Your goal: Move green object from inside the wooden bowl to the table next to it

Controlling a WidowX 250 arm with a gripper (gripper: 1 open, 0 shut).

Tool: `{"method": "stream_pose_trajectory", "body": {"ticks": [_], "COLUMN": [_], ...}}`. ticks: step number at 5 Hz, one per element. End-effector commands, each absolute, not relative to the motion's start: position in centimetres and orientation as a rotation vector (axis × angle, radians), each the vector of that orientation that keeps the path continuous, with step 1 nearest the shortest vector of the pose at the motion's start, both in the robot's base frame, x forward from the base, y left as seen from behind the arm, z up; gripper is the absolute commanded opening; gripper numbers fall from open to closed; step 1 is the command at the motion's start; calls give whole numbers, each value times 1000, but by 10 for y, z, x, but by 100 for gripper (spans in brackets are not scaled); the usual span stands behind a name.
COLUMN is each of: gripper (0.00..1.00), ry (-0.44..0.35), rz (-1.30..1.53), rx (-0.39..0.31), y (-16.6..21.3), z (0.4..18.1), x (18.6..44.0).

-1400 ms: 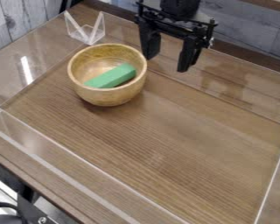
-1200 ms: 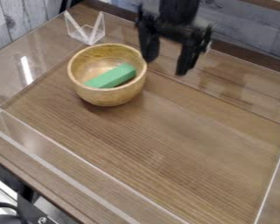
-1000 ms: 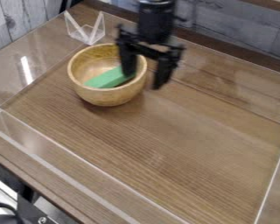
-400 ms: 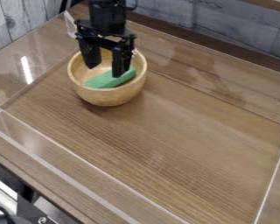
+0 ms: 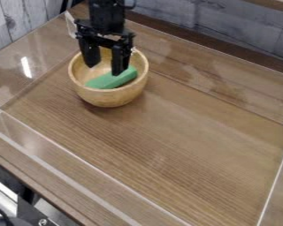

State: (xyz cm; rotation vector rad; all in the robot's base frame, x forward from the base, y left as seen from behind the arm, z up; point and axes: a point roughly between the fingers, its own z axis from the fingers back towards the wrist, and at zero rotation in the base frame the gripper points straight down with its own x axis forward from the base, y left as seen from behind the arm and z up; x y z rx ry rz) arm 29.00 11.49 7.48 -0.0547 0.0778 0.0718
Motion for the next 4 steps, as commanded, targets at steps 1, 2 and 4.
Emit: {"method": "stream_pose_trajectory", "body": {"ticks": [1,2,4], "gripper": [100,100,100], "ry": [14,20,30], "rz": [95,50,26], "rx": [-30,-26,-20], "y": [130,130,133], "z": [87,81,56], "x": [303,313,324]}}
